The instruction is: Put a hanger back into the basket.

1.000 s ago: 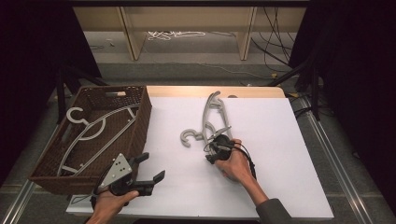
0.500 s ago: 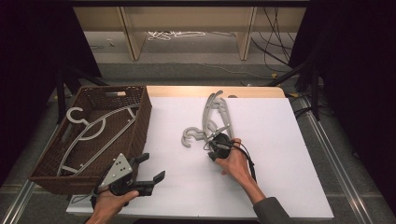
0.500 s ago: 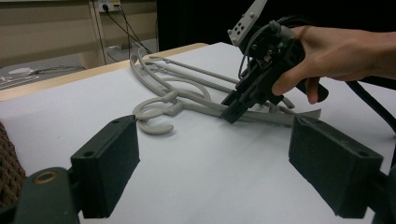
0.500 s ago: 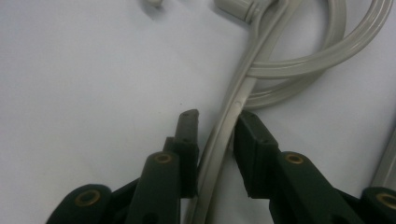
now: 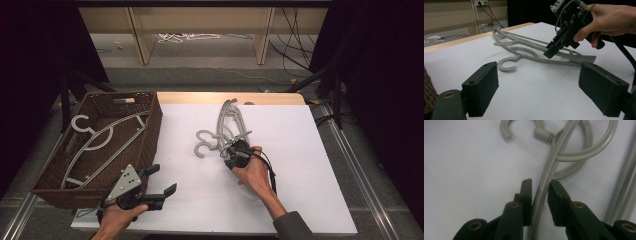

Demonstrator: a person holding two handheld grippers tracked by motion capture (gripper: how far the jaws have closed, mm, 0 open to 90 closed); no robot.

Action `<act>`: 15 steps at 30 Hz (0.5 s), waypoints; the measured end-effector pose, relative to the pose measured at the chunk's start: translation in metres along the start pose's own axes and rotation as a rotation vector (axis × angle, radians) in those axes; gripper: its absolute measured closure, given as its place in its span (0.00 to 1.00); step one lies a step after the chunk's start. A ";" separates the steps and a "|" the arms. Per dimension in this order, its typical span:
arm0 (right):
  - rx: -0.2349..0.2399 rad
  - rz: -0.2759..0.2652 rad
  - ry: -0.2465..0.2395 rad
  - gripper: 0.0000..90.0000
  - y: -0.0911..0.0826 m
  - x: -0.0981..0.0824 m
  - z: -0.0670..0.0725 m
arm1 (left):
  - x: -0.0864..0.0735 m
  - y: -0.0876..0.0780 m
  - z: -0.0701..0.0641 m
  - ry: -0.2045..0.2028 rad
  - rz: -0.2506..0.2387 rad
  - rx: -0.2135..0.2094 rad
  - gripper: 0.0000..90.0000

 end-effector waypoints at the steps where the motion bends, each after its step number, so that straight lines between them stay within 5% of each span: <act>1: -0.004 -0.003 -0.001 0.84 -0.002 0.000 -0.001 | 0.000 0.000 0.000 0.001 0.000 -0.002 0.18; 9: -0.021 -0.071 0.053 0.90 -0.019 0.003 -0.015 | 0.000 0.000 0.000 0.001 0.002 -0.003 0.18; 15: -0.038 -0.081 -0.004 0.92 -0.028 0.002 -0.024 | 0.000 0.000 0.000 0.005 -0.002 -0.003 0.18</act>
Point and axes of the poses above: each handheld gripper's, and its own axes: y roughly forward along the jaws, x roughly out of its top, z roughly to its left, the point moved 3 cm from there along y, roughly forward along the jaws, and after that the axes turned 8 degrees about x, right-handed, at the moved point
